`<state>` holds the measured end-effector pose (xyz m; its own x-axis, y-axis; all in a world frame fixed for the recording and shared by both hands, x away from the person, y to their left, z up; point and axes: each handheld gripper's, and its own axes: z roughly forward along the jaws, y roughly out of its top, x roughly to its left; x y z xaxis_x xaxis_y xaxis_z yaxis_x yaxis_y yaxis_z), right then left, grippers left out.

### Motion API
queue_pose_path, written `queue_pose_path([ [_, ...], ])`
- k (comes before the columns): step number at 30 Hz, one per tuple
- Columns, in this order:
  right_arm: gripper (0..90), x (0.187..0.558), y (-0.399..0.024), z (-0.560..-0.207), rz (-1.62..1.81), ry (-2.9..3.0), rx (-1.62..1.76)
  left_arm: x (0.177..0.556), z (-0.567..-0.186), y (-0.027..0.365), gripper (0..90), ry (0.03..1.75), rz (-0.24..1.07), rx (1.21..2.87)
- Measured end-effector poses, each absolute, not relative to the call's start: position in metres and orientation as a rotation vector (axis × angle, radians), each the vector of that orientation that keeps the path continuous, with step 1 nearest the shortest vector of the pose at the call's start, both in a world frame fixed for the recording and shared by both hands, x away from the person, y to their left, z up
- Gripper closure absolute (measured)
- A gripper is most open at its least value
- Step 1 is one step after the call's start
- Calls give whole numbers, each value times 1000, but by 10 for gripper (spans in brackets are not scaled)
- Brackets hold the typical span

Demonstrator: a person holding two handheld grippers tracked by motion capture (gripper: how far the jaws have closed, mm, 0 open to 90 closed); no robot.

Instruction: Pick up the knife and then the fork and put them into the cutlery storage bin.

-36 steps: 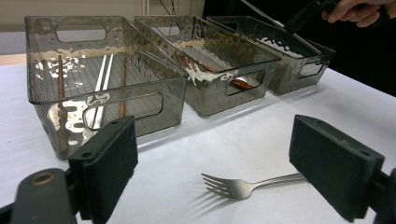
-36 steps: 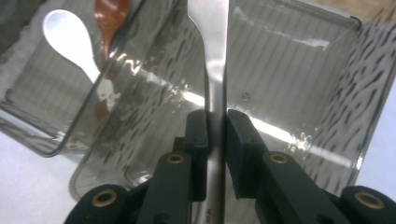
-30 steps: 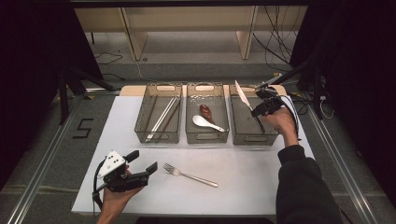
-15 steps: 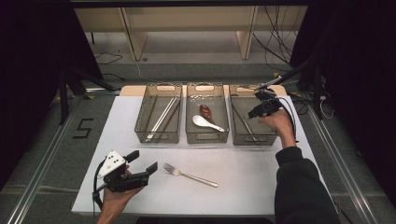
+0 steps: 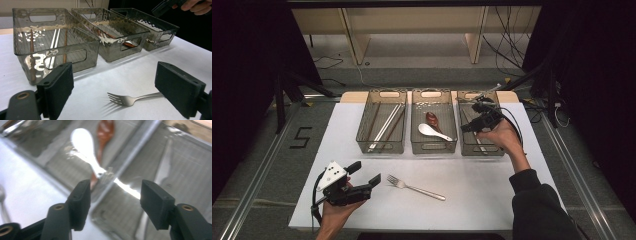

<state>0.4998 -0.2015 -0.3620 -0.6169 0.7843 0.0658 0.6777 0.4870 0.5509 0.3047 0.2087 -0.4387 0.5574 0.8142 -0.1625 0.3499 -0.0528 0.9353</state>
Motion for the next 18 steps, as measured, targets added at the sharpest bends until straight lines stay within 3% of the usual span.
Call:
queue_pose_path([
  [18,347,432,-135,-365,879,2740,933,304,-439,210,148,1000,506,1636],
])
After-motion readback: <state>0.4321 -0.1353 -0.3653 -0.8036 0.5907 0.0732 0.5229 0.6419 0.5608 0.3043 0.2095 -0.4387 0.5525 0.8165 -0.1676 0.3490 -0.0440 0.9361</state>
